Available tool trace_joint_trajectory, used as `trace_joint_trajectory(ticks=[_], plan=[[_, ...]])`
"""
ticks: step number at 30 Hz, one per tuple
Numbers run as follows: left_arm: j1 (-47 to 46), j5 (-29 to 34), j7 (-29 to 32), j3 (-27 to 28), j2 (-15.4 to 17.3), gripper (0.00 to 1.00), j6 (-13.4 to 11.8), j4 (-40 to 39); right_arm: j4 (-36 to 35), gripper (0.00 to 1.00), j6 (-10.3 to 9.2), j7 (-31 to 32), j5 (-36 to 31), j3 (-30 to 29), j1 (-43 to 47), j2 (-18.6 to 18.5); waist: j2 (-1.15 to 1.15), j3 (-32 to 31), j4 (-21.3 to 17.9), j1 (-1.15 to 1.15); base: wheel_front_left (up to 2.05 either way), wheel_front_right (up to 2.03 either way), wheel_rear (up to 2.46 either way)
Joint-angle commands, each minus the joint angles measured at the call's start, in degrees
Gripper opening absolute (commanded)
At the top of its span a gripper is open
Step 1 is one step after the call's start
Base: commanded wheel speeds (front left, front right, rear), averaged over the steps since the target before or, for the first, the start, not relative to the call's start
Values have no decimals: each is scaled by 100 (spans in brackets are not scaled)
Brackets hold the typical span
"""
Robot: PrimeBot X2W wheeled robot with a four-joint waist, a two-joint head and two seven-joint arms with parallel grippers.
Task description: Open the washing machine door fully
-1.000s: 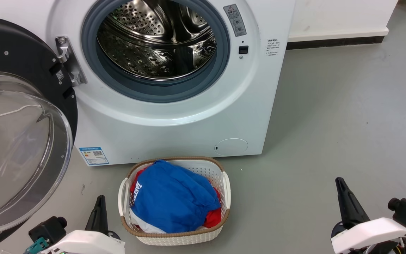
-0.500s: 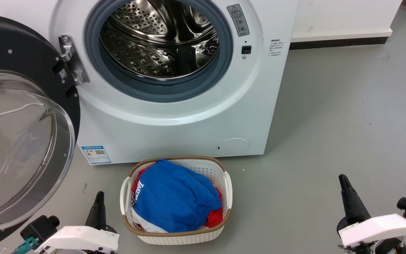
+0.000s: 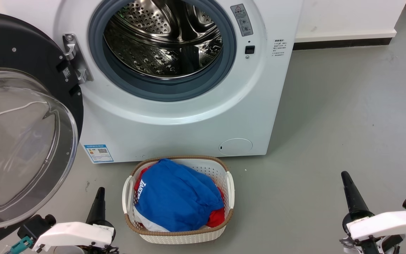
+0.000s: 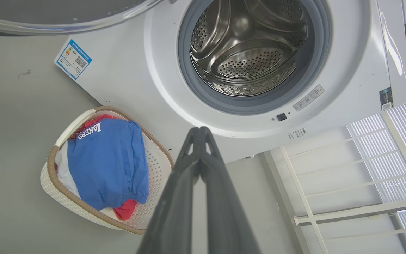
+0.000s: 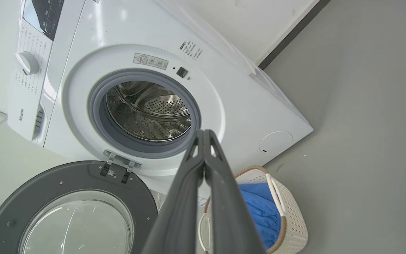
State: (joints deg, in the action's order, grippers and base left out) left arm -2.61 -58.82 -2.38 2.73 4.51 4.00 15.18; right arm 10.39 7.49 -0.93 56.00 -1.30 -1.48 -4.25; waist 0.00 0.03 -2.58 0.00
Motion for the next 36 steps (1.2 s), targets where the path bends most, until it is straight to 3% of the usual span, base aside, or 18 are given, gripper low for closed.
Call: trace_joint_trajectory(ticks=[1,36], plan=[[-155,-167,39,49,-13,0,48,-67,-26,0,1,24,213,-23,-165,-44,0,0,6,0,0,0,0],[-297,-2070,559,256,-99,0,235,-101,198,0,1,362,2359,-201,-358,-30,0,8,137,0,0,0,0]])
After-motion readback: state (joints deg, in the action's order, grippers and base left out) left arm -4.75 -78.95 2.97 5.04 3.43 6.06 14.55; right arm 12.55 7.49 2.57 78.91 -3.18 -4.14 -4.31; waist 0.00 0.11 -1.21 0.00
